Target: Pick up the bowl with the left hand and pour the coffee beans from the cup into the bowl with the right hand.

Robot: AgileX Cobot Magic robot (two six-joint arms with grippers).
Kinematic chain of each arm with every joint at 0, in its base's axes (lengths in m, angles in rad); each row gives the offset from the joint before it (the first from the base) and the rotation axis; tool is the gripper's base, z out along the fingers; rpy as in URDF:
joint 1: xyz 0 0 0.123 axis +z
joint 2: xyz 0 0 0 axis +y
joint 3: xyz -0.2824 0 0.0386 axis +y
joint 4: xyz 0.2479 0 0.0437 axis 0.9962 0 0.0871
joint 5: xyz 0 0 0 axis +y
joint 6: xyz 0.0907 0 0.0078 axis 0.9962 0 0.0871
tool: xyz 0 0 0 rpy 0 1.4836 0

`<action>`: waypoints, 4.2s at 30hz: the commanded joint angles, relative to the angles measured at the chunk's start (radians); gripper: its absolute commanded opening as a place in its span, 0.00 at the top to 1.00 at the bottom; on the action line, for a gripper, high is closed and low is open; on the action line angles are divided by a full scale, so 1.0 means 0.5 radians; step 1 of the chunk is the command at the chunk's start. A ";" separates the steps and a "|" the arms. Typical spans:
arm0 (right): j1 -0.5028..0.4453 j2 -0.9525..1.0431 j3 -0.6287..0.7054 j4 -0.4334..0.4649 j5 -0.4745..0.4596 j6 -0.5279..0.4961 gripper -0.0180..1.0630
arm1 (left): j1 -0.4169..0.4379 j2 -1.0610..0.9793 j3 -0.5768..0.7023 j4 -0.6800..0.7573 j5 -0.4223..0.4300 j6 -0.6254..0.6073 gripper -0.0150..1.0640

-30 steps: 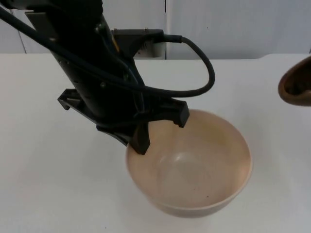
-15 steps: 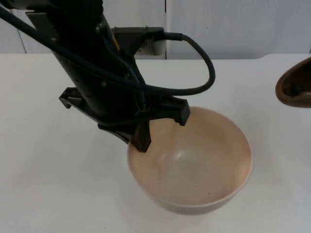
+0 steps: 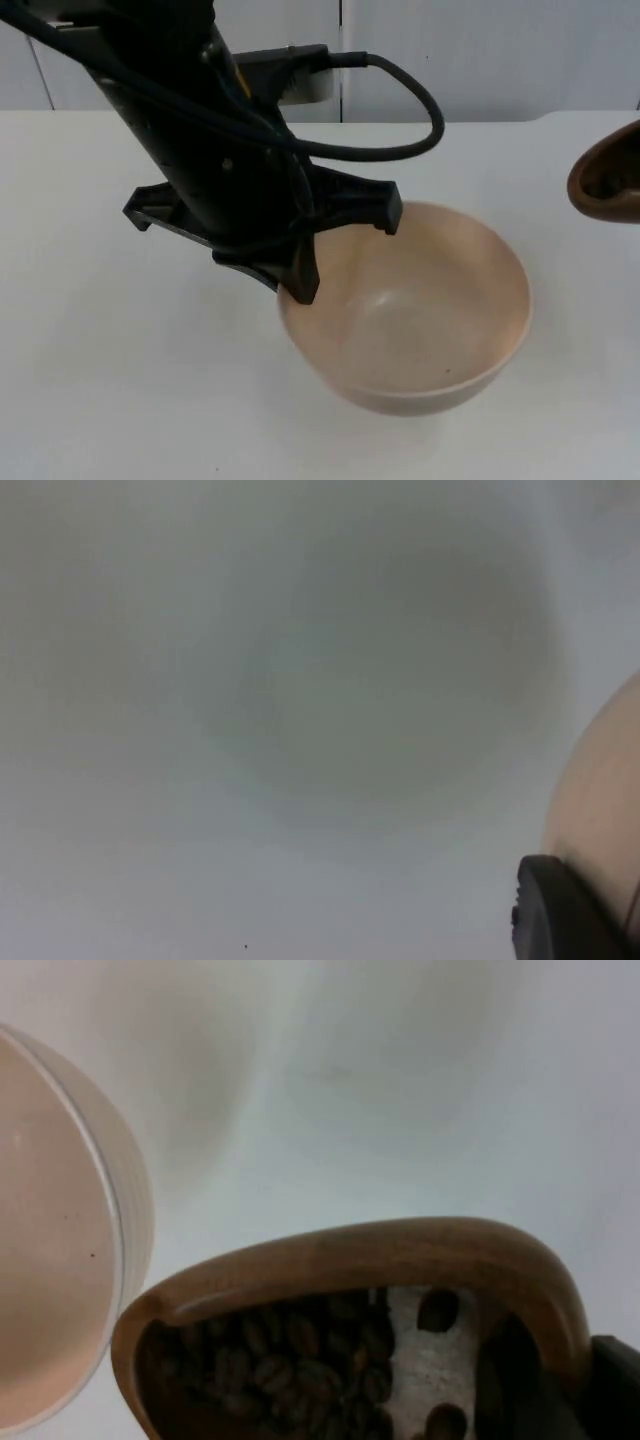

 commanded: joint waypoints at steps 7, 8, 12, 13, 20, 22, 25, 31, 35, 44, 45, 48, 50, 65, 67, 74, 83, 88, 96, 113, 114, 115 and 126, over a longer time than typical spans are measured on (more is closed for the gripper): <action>0.245 -0.026 -0.123 -0.129 -0.001 0.134 0.98 | -0.004 -0.014 0.010 0.196 -0.061 -0.266 0.99; 0.289 -0.026 -0.164 -0.174 -0.001 0.166 0.98 | -0.004 -0.014 0.010 0.200 -0.059 -0.266 0.99; 0.399 -0.022 -0.285 -0.327 0.054 0.282 0.98 | -0.004 -0.014 0.010 0.201 -0.059 -0.279 0.99; 0.424 -0.018 -0.325 -0.365 0.078 0.303 0.98 | -0.004 -0.014 0.010 0.201 -0.059 -0.279 0.99; 0.592 0.108 -0.480 -0.558 0.083 0.407 0.98 | -0.004 -0.014 0.010 0.201 -0.062 -0.278 0.99; 0.651 0.156 -0.480 -0.577 0.083 0.407 0.98 | -0.004 -0.014 0.010 0.201 -0.062 -0.278 0.99; 0.711 0.201 -0.480 -0.646 0.083 0.412 0.98 | -0.004 -0.014 0.010 0.201 -0.062 -0.278 0.99; 0.774 0.212 -0.493 -0.771 0.083 0.412 0.98 | -0.004 -0.014 0.010 0.201 -0.066 -0.278 0.99; 0.821 0.214 -0.493 -0.864 0.083 0.416 0.98 | -0.004 -0.014 0.010 0.201 -0.070 -0.278 0.99; 0.998 0.219 -0.493 -1.183 0.083 0.430 0.98 | -0.004 -0.014 0.010 0.201 -0.074 -0.278 0.99; 0.998 0.219 -0.493 -1.183 0.083 0.430 0.98 | -0.004 -0.014 0.010 0.201 -0.074 -0.278 0.99; 1.082 0.219 -0.493 -1.299 0.064 0.430 0.98 | -0.004 -0.014 0.010 0.201 -0.074 -0.278 0.99; 1.110 0.219 -0.493 -1.320 0.045 0.430 0.98 | -0.004 -0.014 0.010 0.201 -0.074 -0.278 0.99; 1.355 0.219 -0.493 -1.725 -0.018 0.253 0.98 | -0.004 -0.014 0.010 0.201 -0.074 -0.278 0.99; 1.360 0.219 -0.493 -1.730 -0.043 0.202 0.98 | -0.004 -0.014 0.010 0.201 -0.074 -0.278 0.99; 1.368 0.285 -0.493 -1.718 -0.042 0.002 0.98 | -0.004 -0.014 0.010 0.201 -0.074 -0.278 0.99; 1.500 0.392 -0.493 -2.037 0.083 -0.011 0.98 | -0.004 -0.014 0.010 0.201 -0.074 -0.278 0.99; 1.543 0.392 -0.493 -2.118 0.083 -0.006 0.98 | -0.004 -0.014 0.010 0.201 -0.074 -0.278 0.99; 1.563 0.392 -0.489 -2.207 0.083 0.002 0.98 | -0.004 -0.014 0.010 0.201 -0.078 -0.278 0.99; 1.637 0.431 -0.489 -2.402 0.083 0.032 0.98 | -0.004 -0.014 0.010 0.201 -0.087 -0.278 0.99; 1.637 0.441 -0.489 -2.402 0.083 0.032 0.98 | -0.004 -0.014 0.010 0.201 -0.087 -0.278 0.99; 1.637 0.450 -0.489 -2.411 0.083 0.020 0.98 | -0.004 -0.014 0.010 0.201 -0.087 -0.278 0.99; 1.686 0.463 -0.489 -2.505 0.083 -0.004 0.98 | -0.004 -0.014 0.010 0.205 -0.087 -0.278 0.99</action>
